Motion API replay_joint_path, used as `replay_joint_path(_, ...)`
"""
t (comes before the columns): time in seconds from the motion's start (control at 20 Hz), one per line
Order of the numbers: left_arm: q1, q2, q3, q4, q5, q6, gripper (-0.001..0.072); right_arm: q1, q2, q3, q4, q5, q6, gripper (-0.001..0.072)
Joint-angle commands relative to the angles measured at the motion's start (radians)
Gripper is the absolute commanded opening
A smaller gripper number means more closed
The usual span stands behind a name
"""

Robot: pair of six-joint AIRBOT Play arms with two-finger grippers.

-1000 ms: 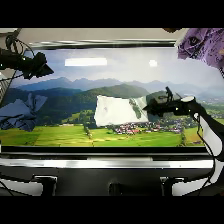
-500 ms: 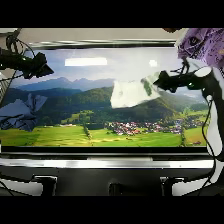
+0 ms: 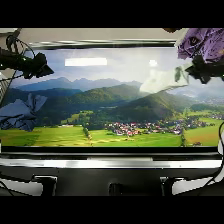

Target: Fold the clothes and pants, and hang the long-sleeved shirts on hangers.

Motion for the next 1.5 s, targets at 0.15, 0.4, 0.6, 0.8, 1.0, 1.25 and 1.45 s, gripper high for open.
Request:
replay_joint_path(0.15, 0.001, -0.002, 0.0, 0.0, -0.008, 0.0, 0.0018, -0.178, 0.009, 0.012, -0.266, 0.073, 0.21, 0.0034)
replay_joint_path(0.4, 0.001, -0.002, 0.0, 0.0, -0.011, 0.0, 0.0018, -0.277, 0.04, -0.046, -0.494, 0.212, 0.234, 0.0032)
replay_joint_path(0.6, -0.002, -0.002, 0.0, 0.0, -0.011, 0.0, 0.0018, -0.359, 0.156, -0.29, -0.504, 0.164, 0.262, 0.0032)
replay_joint_path(0.8, -0.002, -0.002, 0.0, 0.0, -0.03, 0.0, 0.0018, -0.423, 0.321, -0.565, -0.534, 0.113, 0.285, 0.0032)
replay_joint_path(1.0, -0.002, -0.002, 0.0, 0.0, -0.037, 0.0, 0.0018, -0.436, 0.452, -0.752, -0.624, 0.12, 0.334, 0.0032)
replay_joint_path(1.25, -0.003, -0.002, 0.0, 0.0, -0.037, -0.001, 0.0018, -0.436, 0.502, -0.847, -0.705, 0.214, 0.403, 0.0033)
replay_joint_path(1.45, -0.018, -0.002, 0.0, 0.0, -0.037, 0.0, 0.0018, -0.436, 0.502, -0.883, -0.779, 0.286, 0.416, 0.0033)
